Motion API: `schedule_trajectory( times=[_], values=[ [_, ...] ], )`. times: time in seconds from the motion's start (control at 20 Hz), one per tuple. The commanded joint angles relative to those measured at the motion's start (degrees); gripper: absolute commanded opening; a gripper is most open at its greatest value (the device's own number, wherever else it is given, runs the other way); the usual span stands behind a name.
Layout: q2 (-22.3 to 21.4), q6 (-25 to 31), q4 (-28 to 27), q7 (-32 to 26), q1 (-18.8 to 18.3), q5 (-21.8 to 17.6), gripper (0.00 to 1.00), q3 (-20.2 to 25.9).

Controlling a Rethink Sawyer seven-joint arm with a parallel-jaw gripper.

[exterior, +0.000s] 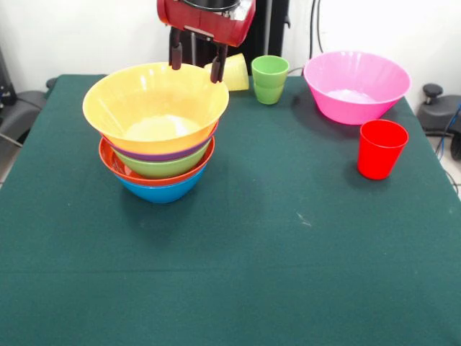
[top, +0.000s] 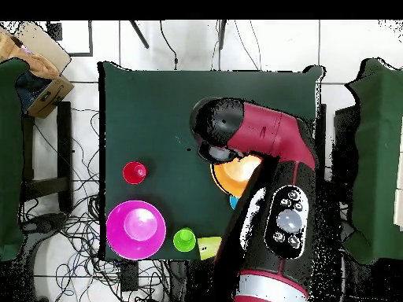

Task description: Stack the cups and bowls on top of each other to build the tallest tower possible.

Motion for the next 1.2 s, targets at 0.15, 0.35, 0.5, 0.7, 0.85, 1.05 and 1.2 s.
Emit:
schedule_trajectory(
  times=[0.15, 0.35, 0.5, 0.7, 0.85, 1.05, 1.2],
  values=[
    [-5.1, 1.17, 7.3, -16.24, -7.29, -1.34, 1.0, 11.37],
    [-4.44, 0.43, 7.08, -13.3, -7.37, -2.59, 1.0, 13.55],
    [-4.34, 0.54, 7.0, -11.04, -6.96, -3.0, 1.0, 14.43],
    [-4.42, -1.01, 8.01, -8.71, -6.45, -2.91, 1.0, 15.18],
    [-4.89, -2.98, 9.64, -7.77, -6.43, -2.66, 1.0, 15.69],
    [-5.49, -3.49, 10.07, -6.13, -5.77, -3.35, 1.0, 15.74],
    [-6.03, -2.47, 9.78, -4.09, -4.4, -3.53, 1.0, 15.39]
  ],
)
